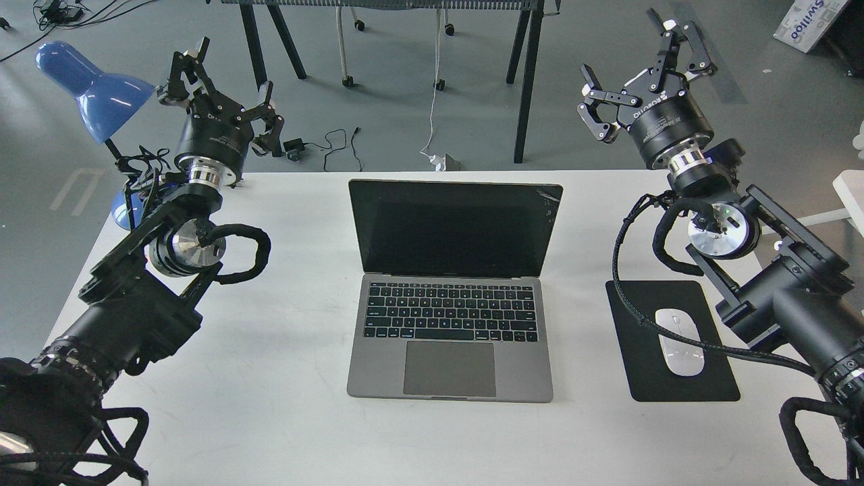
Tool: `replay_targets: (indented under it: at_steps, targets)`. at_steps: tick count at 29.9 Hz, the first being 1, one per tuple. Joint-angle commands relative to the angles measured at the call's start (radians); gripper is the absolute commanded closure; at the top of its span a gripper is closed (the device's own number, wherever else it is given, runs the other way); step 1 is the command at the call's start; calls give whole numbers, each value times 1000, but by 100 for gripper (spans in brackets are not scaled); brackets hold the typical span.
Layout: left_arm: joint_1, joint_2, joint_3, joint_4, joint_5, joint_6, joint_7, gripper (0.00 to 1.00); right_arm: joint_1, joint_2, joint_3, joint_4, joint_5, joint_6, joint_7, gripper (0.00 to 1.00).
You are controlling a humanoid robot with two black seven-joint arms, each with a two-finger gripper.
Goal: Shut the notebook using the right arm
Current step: 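Lower the right gripper from its raised pose toward the laptop lid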
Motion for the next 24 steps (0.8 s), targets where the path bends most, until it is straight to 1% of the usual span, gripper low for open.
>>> replay_targets:
  at_steps: [1, 8, 12, 15, 19, 21, 24]
  targets:
    - [0, -3, 0, -1, 3, 6, 0, 0, 0, 0, 0, 0, 0, 0, 0, 0]
    - [1, -2, 0, -3, 0, 5, 0, 0, 2, 0, 0, 0, 0, 0, 0, 0]
    - [1, -2, 0, -3, 0, 5, 0, 0, 16, -2, -7, -5, -5, -6, -8, 0]
    - [1, -2, 0, -3, 0, 3, 0, 0, 60, -5, -82, -12, -40, -35, -9, 0]
    - [2, -2, 0, -3, 0, 3, 0, 0, 134, -13, -237, -29, -61, -106, -14, 0]
    - [0, -2, 0, -3, 0, 3, 0, 0, 155, -14, -308, -29, -60, -123, -17, 0]
    - [2, -2, 0, -3, 0, 3, 0, 0, 167, -16, -363, -31, -60, -143, -18, 0]
